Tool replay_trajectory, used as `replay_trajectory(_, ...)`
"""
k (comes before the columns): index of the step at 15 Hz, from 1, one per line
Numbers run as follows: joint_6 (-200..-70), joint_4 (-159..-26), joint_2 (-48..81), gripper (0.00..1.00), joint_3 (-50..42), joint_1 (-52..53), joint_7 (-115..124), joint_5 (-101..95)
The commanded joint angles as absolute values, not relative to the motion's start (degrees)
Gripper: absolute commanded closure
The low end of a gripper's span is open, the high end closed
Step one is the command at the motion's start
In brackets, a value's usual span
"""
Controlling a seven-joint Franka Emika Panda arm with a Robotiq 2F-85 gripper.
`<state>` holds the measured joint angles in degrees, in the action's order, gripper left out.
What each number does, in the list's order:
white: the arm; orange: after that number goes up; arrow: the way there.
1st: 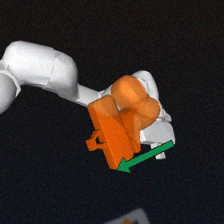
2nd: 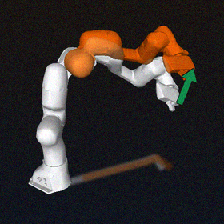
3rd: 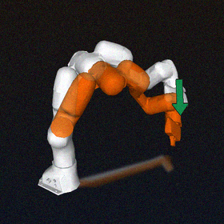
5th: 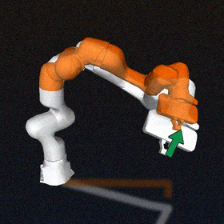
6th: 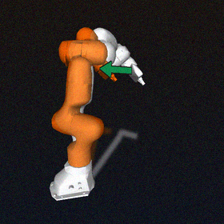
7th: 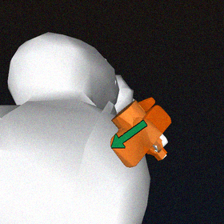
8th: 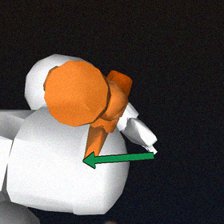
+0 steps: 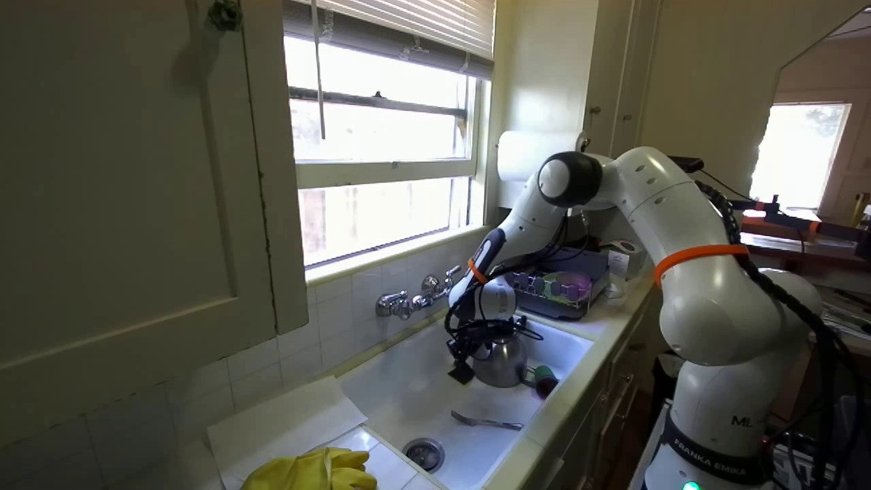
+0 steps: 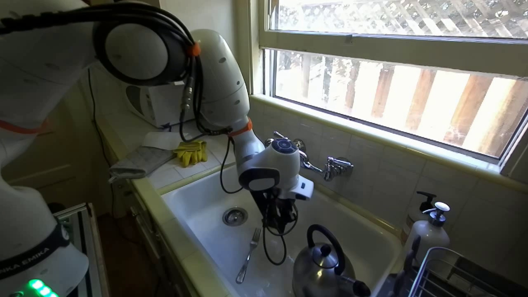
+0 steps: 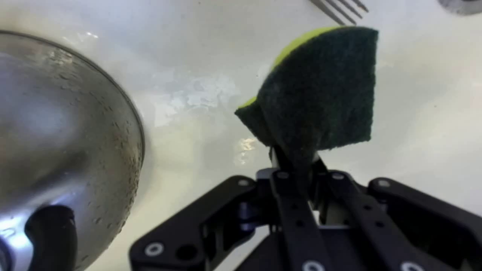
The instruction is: Use the sponge to scrub the bottom edge of the sink
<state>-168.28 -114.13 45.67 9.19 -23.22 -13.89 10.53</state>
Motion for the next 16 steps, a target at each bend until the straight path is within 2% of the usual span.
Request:
replay_trajectory(1,-166.6,-124.0,37.4,0.97,12.3,-27.7,-22.1,6.3)
replay_trajectory(10,-164.0,-139.5,25.1,0.97,18.7,-36.5,-43.7,3.5)
replay_trajectory(16,-161.8,-147.8,16.6,0.97,13.0,-33.8,-54.5,1.9)
